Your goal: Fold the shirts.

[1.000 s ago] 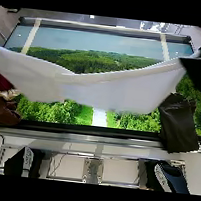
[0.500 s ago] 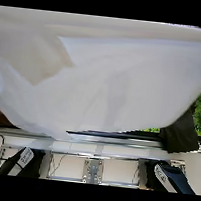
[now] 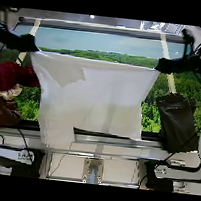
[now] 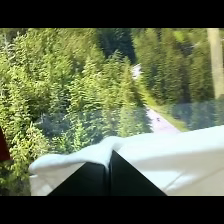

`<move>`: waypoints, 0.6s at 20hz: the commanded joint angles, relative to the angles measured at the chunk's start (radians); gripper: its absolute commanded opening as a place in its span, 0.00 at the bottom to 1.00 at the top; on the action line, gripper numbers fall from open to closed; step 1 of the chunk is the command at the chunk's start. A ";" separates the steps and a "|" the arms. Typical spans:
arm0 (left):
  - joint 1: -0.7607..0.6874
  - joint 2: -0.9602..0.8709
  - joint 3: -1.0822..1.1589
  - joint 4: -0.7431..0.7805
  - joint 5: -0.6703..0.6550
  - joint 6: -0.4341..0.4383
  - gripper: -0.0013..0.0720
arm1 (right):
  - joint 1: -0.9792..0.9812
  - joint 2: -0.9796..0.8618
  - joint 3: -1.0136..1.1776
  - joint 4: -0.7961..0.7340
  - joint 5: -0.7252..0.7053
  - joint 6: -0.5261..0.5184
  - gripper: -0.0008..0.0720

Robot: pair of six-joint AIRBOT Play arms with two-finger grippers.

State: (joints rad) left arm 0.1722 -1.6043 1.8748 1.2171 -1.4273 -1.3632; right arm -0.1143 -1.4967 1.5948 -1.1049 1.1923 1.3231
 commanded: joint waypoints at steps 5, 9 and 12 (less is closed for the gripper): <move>-0.054 -0.312 0.002 0.140 0.368 -0.048 0.03 | 0.021 -0.220 -0.011 0.085 -0.353 0.000 0.02; -0.050 -0.283 0.003 0.144 0.311 -0.045 0.03 | 0.025 -0.220 -0.011 0.081 -0.233 0.000 0.02; -0.045 -0.264 0.001 0.149 0.179 -0.033 0.03 | 0.041 -0.219 -0.012 0.044 -0.095 0.001 0.02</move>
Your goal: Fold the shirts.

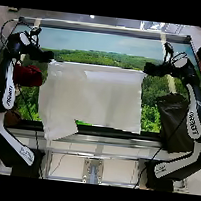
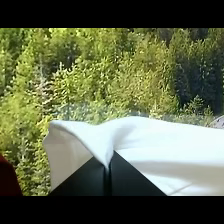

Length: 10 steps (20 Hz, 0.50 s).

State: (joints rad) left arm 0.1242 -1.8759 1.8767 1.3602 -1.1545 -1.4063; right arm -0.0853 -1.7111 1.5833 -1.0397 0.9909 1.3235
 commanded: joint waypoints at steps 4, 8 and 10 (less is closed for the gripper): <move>0.004 0.032 -0.100 0.012 -0.156 0.048 0.03 | 0.057 -0.005 -0.053 -0.099 0.171 0.027 0.02; 0.002 0.035 -0.197 0.021 -0.193 0.049 0.03 | 0.092 -0.005 -0.174 -0.099 0.086 0.028 0.02; 0.002 0.035 -0.246 0.035 -0.193 0.049 0.03 | 0.092 -0.005 -0.198 -0.100 0.086 0.029 0.02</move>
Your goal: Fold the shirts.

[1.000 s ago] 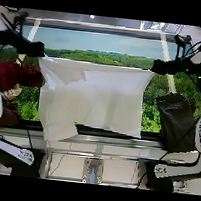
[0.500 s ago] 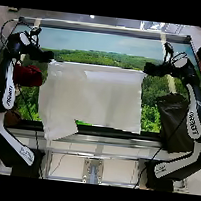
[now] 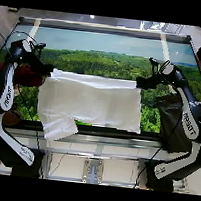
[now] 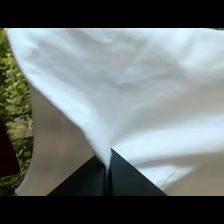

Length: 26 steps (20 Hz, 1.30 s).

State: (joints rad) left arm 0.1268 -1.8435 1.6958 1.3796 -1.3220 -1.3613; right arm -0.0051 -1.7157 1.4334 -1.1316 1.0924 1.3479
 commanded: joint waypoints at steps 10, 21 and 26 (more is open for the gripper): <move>0.000 -0.003 -0.138 0.075 0.038 -0.037 0.11 | 0.012 -0.001 -0.100 -0.024 -0.011 0.030 0.08; 0.213 0.615 -0.407 0.066 0.022 -0.008 0.97 | -0.085 0.420 -0.099 -0.370 0.291 0.051 0.61; 0.497 0.906 -0.927 -0.114 -0.080 -0.011 0.97 | -0.226 0.573 -0.306 -0.118 0.204 0.045 0.64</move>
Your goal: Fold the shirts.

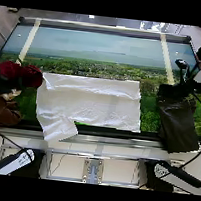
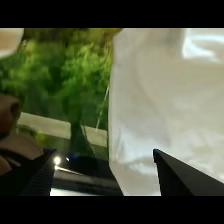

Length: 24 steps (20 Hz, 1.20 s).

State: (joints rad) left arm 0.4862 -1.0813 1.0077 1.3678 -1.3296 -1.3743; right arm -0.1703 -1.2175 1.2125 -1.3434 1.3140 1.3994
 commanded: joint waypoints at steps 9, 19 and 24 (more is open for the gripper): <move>0.149 -0.136 -0.365 -0.139 -0.105 0.002 0.97 | -0.063 0.075 -0.112 0.139 -0.062 -0.032 0.64; -0.082 -0.330 -0.365 -0.233 0.003 0.002 0.96 | -0.063 0.077 -0.109 0.210 -0.048 -0.032 0.64; -0.116 -0.330 -0.365 -0.313 -0.047 0.003 0.22 | -0.063 0.098 -0.109 0.200 -0.040 -0.032 0.62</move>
State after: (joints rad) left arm 0.3939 -1.4052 0.6418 1.1034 -1.3560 -1.3685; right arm -0.2321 -1.1324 1.1027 -1.1419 1.2690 1.3678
